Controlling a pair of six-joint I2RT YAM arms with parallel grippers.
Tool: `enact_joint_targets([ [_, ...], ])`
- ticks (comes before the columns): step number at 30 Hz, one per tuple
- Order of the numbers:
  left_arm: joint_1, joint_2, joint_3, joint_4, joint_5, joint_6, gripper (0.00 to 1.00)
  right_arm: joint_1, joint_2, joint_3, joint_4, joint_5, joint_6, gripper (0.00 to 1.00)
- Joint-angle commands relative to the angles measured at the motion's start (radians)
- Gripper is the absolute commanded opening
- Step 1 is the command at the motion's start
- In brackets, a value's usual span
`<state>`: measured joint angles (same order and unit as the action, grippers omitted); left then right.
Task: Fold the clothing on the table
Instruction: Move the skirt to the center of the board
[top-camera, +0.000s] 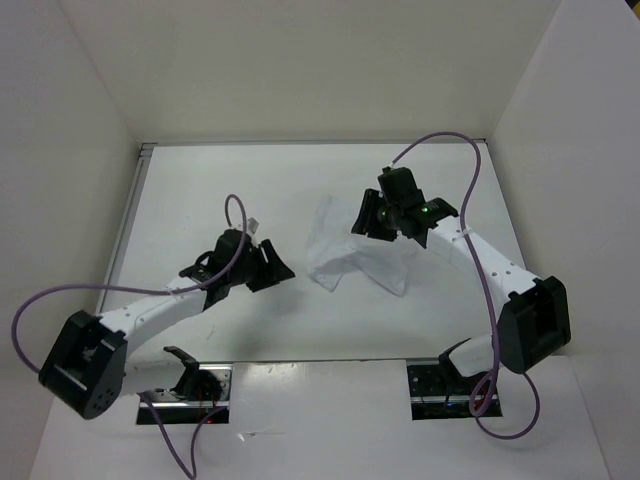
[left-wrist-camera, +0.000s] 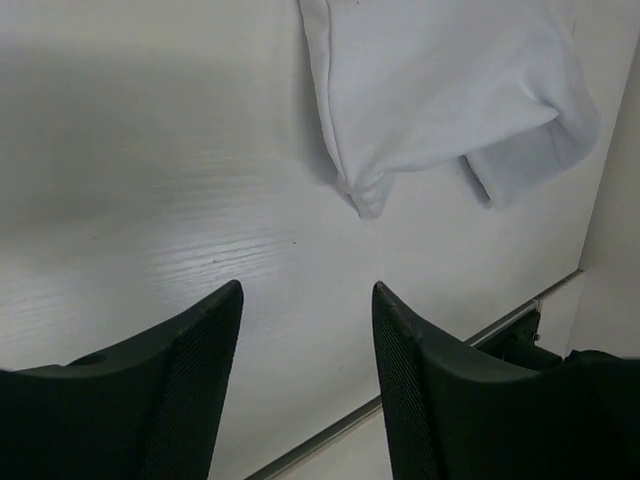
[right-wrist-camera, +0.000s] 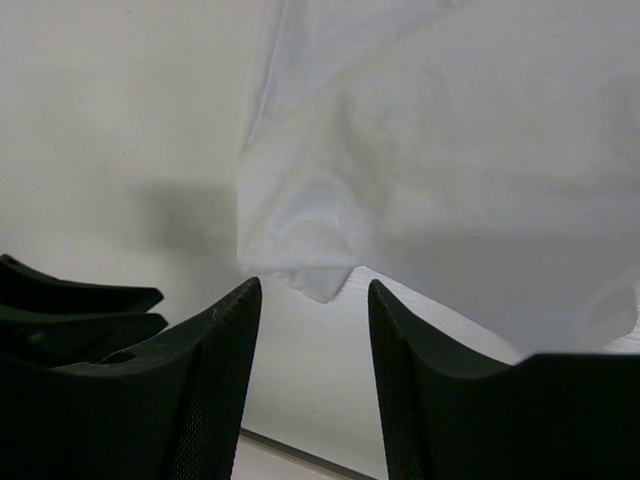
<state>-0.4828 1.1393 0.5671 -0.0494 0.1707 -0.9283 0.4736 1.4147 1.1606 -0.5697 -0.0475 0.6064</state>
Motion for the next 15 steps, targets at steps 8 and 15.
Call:
enact_joint_targets([
  [8, -0.189, 0.404, 0.206, 0.216, -0.117, -0.155, 0.63, 0.002, -0.052, -0.029, -0.051, 0.054, 0.001, 0.53],
  [15, -0.22, 0.529, 0.226, 0.27, -0.138, -0.21, 0.63, -0.007, -0.091, -0.038, -0.081, 0.087, -0.017, 0.53],
])
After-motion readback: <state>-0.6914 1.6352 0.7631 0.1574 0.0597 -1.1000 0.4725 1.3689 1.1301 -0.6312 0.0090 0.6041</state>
